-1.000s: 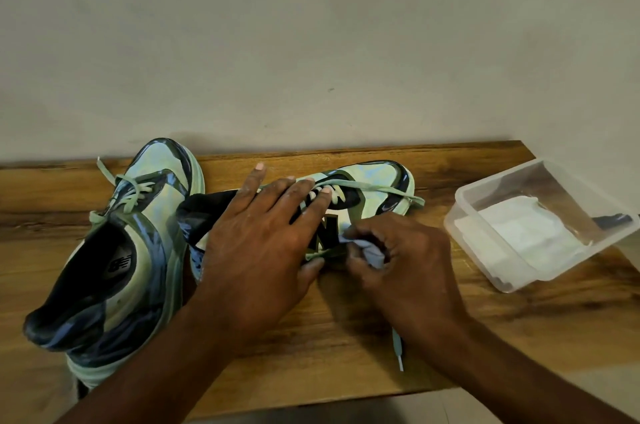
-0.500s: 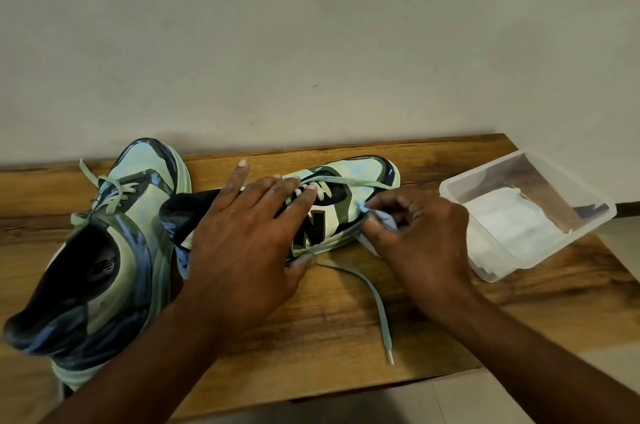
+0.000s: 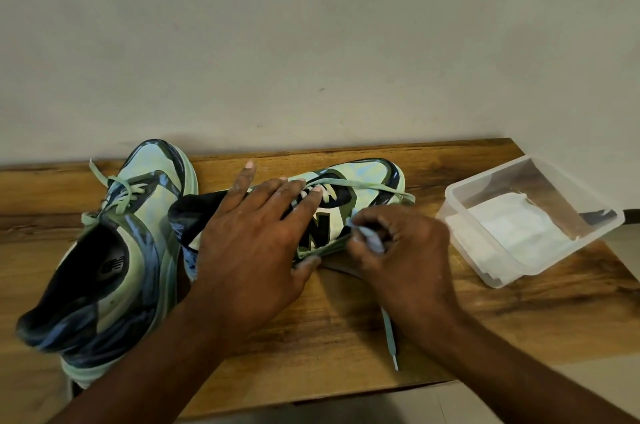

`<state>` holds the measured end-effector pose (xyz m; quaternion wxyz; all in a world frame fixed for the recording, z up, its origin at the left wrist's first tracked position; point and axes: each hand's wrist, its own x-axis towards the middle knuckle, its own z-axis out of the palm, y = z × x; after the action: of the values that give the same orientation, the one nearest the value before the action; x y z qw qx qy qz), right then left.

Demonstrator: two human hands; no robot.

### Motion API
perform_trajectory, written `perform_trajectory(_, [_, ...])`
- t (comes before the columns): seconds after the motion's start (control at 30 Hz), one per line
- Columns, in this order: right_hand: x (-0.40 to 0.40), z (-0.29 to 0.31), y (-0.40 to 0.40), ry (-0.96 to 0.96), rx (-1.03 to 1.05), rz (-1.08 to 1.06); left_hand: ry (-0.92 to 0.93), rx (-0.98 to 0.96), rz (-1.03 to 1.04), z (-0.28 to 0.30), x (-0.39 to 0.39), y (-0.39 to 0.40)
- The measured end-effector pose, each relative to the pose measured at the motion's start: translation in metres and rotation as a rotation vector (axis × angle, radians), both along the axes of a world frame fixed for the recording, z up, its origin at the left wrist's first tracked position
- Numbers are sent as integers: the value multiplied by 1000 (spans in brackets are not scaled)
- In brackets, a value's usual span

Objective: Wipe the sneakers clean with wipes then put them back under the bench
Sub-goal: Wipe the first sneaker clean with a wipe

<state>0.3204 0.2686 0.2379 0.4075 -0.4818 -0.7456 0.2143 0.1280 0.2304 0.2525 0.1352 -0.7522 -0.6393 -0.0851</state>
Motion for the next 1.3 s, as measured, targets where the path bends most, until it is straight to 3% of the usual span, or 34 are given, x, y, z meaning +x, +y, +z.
perform_trajectory(0.1, [-3,0,-3,-21,5,61,3,0,0,0,0,0])
perform_trajectory(0.27, [15,14,25,73,-45,-98,3,13,1,0,0,-1])
perform_trajectory(0.47, [1,5,5,-19,-1,38,-1,23,3,0,1,0])
perform_trajectory(0.63, [22,15,36,8,-30,-110,-5,10,11,1,2,-1])
perform_trajectory(0.8, [1,4,14,-139,43,45,2,2,16,1,2,0])
perform_trajectory(1.0, [18,16,43,-53,19,-93,-10,8,9,1,2,-1])
perform_trajectory(1.17, [-4,6,21,-164,27,52,0,6,14,2,2,0])
perform_trajectory(1.3, [14,16,48,-46,-32,-58,5,10,10,2,2,-1])
